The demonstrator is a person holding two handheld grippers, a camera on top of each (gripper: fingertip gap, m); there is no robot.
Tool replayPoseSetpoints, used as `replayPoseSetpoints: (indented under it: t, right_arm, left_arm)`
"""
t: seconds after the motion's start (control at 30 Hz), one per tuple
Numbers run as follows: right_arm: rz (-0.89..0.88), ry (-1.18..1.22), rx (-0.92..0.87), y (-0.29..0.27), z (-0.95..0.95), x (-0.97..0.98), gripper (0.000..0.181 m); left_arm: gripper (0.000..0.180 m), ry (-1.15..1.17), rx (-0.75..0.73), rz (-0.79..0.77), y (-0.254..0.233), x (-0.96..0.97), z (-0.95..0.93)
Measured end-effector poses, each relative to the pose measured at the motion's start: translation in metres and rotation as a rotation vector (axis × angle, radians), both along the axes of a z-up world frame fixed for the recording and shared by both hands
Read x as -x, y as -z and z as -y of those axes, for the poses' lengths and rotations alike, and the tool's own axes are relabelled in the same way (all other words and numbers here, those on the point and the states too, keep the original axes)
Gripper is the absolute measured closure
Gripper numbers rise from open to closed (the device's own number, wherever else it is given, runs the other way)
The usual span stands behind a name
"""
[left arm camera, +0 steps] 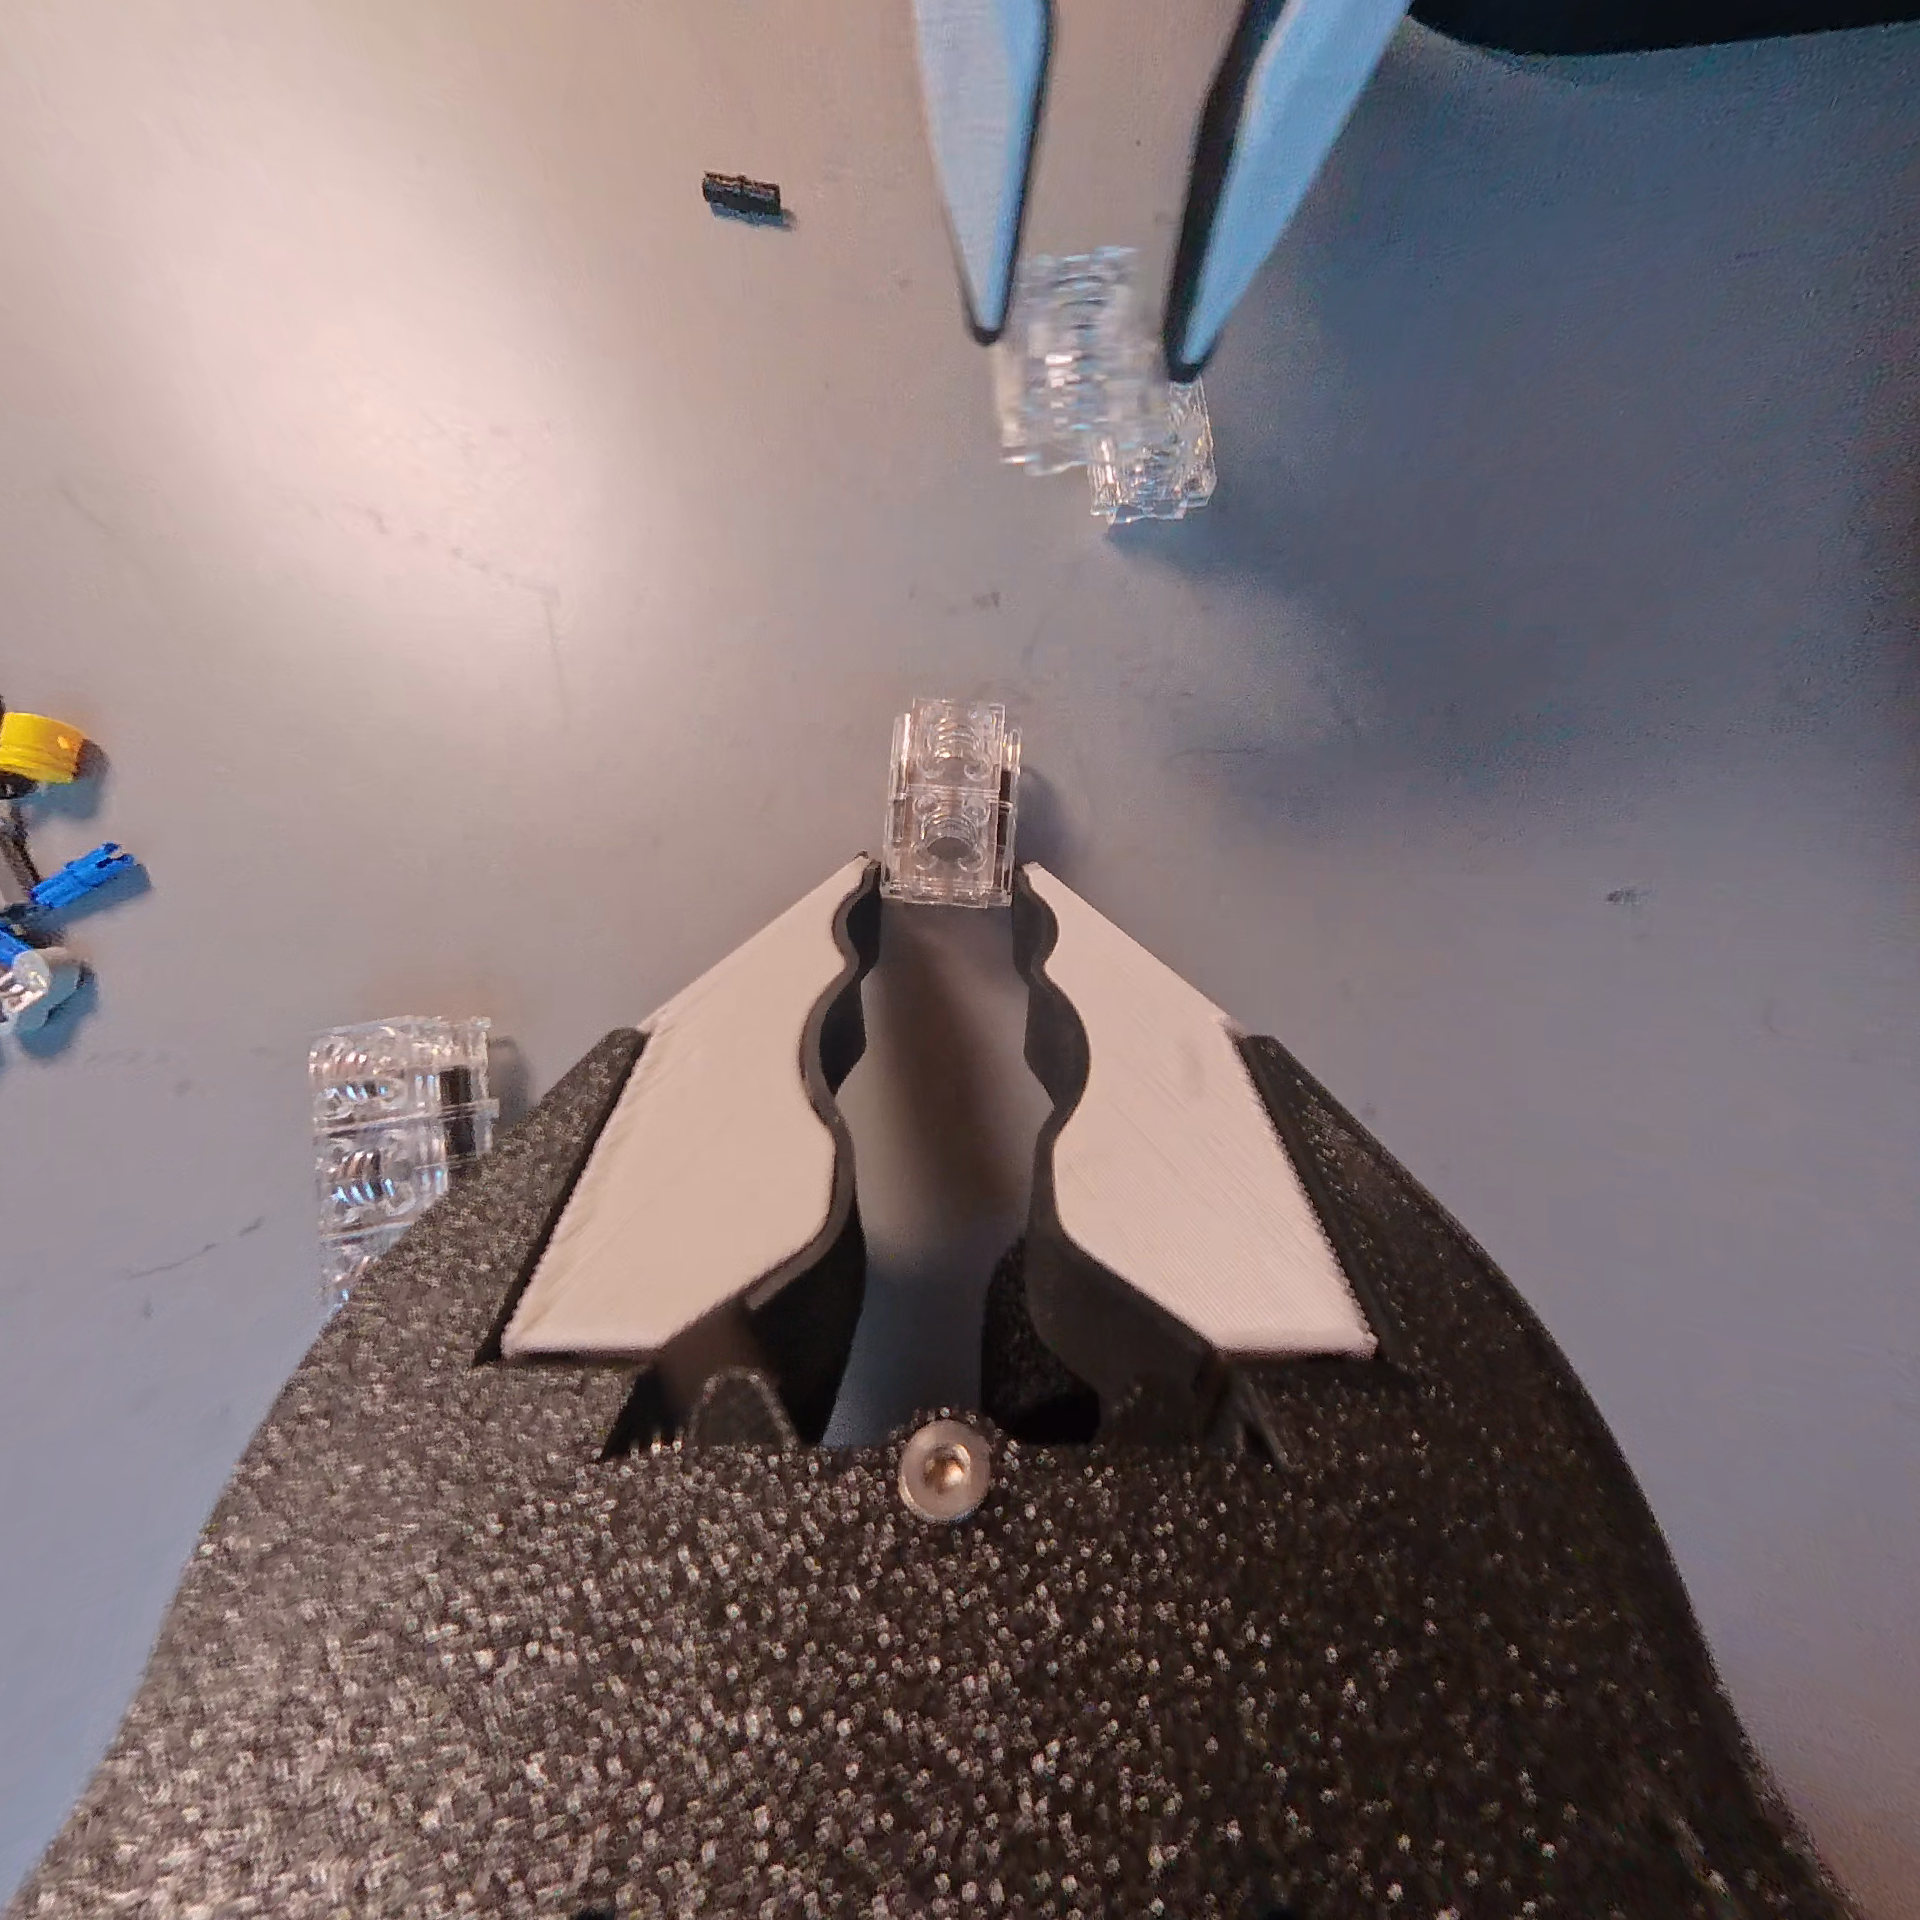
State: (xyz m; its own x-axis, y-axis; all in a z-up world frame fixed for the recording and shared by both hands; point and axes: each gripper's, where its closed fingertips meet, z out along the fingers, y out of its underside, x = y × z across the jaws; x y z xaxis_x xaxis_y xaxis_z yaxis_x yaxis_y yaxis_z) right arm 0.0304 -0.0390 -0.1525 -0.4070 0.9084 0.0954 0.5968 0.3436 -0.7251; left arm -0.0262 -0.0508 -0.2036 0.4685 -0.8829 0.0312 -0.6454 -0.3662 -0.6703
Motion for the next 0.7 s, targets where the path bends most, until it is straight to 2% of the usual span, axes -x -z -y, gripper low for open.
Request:
replayPoseSetpoints:
  t: [0.3, 0.4, 0.5, 0.53, 0.63, 0.7]
  right_arm:
    - [0.152, -0.012, -0.064, 0.040, 0.017, -0.006, 0.159]
    - [0.137, -0.005, -0.062, 0.040, 0.017, -0.004, 0.158]
    - [0.073, 0.004, -0.007, 0.027, 0.017, -0.004, 0.148]
    - [0.033, 0.020, 0.014, 0.017, 0.012, -0.005, 0.146]
    - [-0.088, 0.148, 0.027, -0.013, -0.025, -0.015, 0.147]
    - [-0.085, 0.254, -0.008, -0.014, -0.059, -0.033, 0.147]
  left_arm:
    - [0.157, 0.015, 0.005, -0.030, 0.000, 0.021, 0.006]
    - [0.153, 0.003, 0.000, -0.037, 0.000, 0.024, 0.004]
    - [0.144, -0.005, -0.003, -0.042, -0.001, 0.029, 0.003]
    - [0.139, -0.001, -0.006, -0.027, -0.003, 0.029, 0.005]
    - [0.137, -0.010, -0.057, 0.105, -0.029, 0.026, 0.002]
    - [0.137, -0.032, -0.109, 0.194, -0.048, 0.021, -0.004]
